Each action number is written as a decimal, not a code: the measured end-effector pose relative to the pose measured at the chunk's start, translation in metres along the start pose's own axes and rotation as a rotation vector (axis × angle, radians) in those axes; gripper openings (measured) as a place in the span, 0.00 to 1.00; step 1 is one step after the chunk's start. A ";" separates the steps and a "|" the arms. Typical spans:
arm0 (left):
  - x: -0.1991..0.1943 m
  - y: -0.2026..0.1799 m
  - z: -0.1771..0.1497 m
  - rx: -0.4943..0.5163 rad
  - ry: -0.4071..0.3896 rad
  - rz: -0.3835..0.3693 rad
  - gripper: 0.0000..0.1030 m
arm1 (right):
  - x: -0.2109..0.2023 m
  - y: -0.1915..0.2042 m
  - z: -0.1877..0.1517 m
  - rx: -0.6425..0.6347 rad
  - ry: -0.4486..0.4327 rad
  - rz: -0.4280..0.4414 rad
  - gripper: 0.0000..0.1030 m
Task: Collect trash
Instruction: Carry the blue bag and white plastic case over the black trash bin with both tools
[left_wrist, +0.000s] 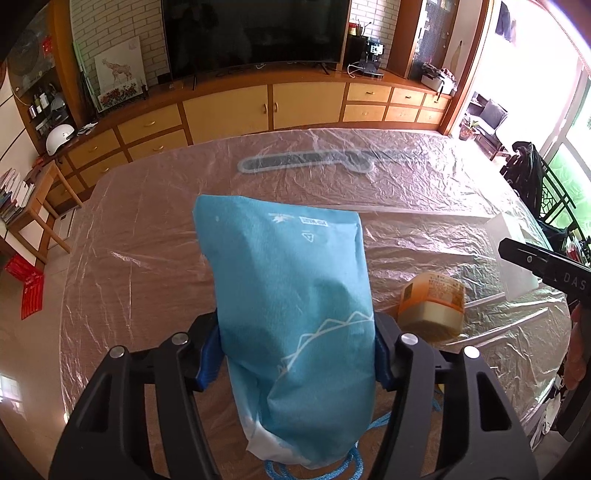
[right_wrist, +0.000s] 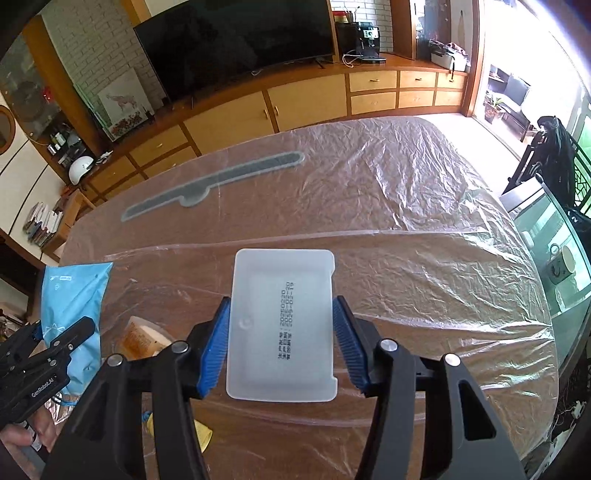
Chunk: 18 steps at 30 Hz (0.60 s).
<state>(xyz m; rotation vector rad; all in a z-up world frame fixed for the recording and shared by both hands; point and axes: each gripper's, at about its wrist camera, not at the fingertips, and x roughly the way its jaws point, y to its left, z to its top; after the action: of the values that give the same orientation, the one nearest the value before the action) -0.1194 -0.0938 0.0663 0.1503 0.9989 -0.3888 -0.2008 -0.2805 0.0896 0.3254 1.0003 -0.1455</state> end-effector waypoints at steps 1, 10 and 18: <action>-0.003 0.000 -0.001 -0.002 -0.003 -0.002 0.61 | -0.003 0.001 -0.002 -0.006 -0.003 0.003 0.52; -0.030 -0.005 -0.019 -0.011 -0.032 -0.019 0.61 | -0.032 -0.002 -0.020 -0.049 -0.006 0.057 0.52; -0.059 -0.008 -0.036 -0.017 -0.065 -0.046 0.61 | -0.065 -0.001 -0.039 -0.088 -0.019 0.124 0.52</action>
<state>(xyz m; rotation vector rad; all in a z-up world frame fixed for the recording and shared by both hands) -0.1796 -0.0759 0.0973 0.0990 0.9431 -0.4246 -0.2670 -0.2705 0.1247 0.3039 0.9622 0.0080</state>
